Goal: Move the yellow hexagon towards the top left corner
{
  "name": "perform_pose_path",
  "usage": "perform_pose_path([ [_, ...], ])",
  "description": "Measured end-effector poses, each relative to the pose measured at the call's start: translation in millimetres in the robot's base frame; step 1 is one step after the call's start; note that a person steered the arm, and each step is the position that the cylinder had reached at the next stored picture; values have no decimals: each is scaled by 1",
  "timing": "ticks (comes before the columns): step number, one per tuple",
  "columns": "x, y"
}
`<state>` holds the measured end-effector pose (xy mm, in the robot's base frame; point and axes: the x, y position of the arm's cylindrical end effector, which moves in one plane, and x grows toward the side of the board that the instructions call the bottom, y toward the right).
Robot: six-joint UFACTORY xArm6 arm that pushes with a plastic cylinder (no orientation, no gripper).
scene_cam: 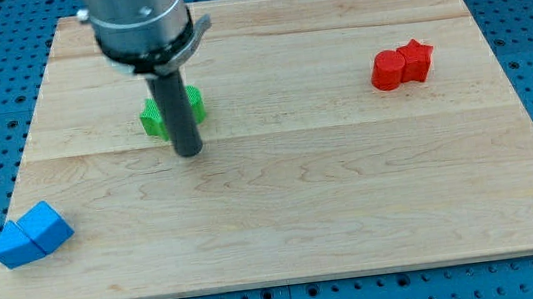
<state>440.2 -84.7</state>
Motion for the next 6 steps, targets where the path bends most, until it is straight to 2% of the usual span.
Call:
perform_pose_path([
  [2,-109,13],
  [3,-146,14],
  [4,-182,-13],
  [5,-213,-8],
  [6,-222,-65],
])
